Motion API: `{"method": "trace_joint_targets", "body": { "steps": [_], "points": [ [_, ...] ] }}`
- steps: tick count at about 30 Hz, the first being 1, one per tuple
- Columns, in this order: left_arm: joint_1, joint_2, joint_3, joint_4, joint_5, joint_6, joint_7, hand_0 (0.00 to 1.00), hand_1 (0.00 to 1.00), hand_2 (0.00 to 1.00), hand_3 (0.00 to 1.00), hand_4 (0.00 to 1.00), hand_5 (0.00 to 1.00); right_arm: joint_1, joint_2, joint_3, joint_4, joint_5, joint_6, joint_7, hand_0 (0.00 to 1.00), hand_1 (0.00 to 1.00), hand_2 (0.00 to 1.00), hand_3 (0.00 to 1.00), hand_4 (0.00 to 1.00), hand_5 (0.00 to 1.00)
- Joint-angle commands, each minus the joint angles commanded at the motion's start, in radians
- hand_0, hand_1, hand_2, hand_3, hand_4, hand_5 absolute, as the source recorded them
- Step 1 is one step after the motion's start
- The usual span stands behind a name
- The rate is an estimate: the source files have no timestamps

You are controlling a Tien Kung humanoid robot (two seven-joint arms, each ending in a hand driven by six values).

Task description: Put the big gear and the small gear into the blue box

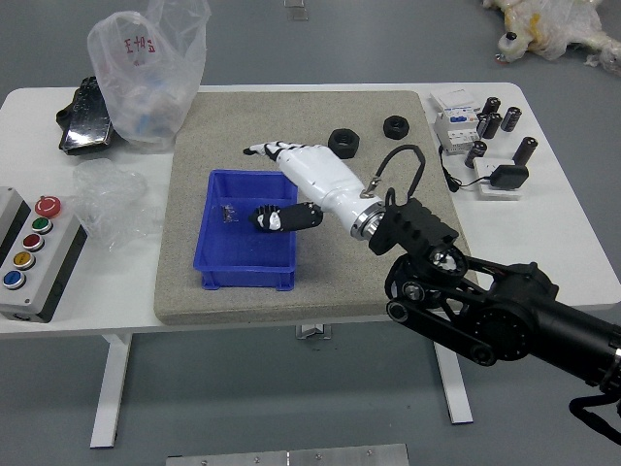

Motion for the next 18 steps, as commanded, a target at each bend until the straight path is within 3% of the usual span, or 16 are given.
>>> {"method": "trace_joint_targets", "body": {
  "steps": [3,6,11,18],
  "points": [
    [0.002,0.001,-0.003,0.0,0.002,0.0,0.001,0.666,0.587,0.572,0.652,0.732,0.37,-0.016,-0.042,0.06,-0.056,0.001,0.003,-0.007,0.352,0.694,0.753,0.787,0.834,0.317],
    [0.001,0.002,-0.001,0.001,0.0,0.001,0.0,0.667,0.587,0.572,0.652,0.732,0.37,-0.033,-0.057,0.054,-0.113,0.007,0.009,-0.009,0.341,0.682,0.738,0.775,0.833,0.308],
    [-0.002,0.0,0.005,0.001,-0.005,0.002,-0.003,0.667,0.587,0.572,0.652,0.732,0.37,-0.048,-0.046,0.001,-0.197,0.033,0.015,-0.005,0.341,0.682,0.738,0.775,0.833,0.308],
    [-0.003,0.001,0.005,0.001,-0.003,0.001,-0.004,0.666,0.587,0.573,0.652,0.732,0.37,-0.036,-0.029,-0.069,-0.259,0.067,0.019,-0.001,0.325,0.651,0.703,0.759,0.834,0.306]
  ]
}}
